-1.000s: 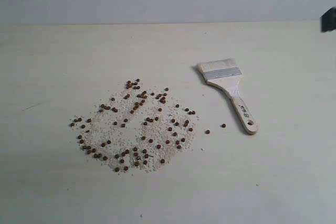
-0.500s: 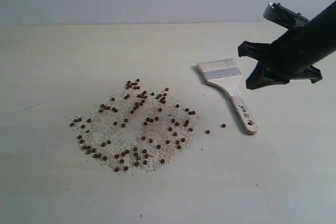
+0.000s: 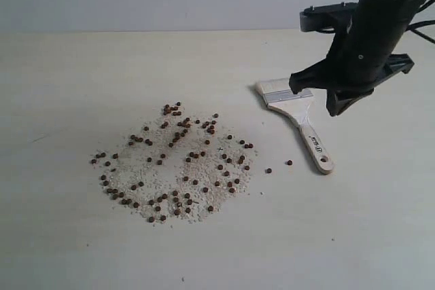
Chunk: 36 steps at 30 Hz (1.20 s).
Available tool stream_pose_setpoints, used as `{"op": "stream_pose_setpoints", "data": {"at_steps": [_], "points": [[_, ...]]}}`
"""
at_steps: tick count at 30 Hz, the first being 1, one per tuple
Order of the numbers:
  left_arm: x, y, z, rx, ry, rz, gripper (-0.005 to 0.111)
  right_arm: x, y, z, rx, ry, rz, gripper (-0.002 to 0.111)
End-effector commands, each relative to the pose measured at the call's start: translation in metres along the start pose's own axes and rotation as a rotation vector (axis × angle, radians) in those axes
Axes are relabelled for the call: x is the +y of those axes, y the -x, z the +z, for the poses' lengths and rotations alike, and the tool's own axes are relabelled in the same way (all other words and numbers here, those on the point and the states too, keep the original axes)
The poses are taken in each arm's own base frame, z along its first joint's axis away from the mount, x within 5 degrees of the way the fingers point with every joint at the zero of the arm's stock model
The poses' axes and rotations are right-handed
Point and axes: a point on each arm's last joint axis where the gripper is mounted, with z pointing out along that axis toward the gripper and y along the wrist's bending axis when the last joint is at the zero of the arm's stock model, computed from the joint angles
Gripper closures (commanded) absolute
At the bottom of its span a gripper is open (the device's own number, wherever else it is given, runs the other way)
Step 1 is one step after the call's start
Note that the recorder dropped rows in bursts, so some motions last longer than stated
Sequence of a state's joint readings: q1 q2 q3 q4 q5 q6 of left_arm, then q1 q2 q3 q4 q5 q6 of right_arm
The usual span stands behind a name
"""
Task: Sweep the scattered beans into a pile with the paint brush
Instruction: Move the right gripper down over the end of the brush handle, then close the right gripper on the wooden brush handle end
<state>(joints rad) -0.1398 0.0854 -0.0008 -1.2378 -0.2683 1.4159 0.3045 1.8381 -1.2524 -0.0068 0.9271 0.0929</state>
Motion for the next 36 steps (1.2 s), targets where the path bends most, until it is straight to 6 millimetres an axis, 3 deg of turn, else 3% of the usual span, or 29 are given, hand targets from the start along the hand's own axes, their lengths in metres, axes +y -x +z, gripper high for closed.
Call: {"op": "stream_pose_setpoints", "data": {"at_steps": [1, 5, 12, 20, 36], "points": [[0.0, 0.0, -0.001, -0.005, 0.001, -0.005, 0.107, 0.002, -0.006, 0.023, 0.147, 0.015, 0.024, 0.102], [0.0, 0.0, -0.001, -0.005, 0.001, -0.005, 0.107, 0.007, -0.008, 0.035, 0.204, 0.068, 0.043, 0.089], [0.0, 0.0, -0.001, -0.005, 0.001, -0.005, 0.107, 0.007, -0.006, 0.038, 0.169, 0.07, 0.019, 0.057], [0.0, 0.0, -0.001, -0.005, 0.001, -0.005, 0.107, 0.02, -0.005, 0.05, 0.036, 0.041, -0.054, 0.056], [0.0, 0.0, -0.001, -0.005, 0.001, -0.005, 0.107, 0.017, -0.008, 0.056, 0.072, 0.012, -0.044, 0.056]]}}
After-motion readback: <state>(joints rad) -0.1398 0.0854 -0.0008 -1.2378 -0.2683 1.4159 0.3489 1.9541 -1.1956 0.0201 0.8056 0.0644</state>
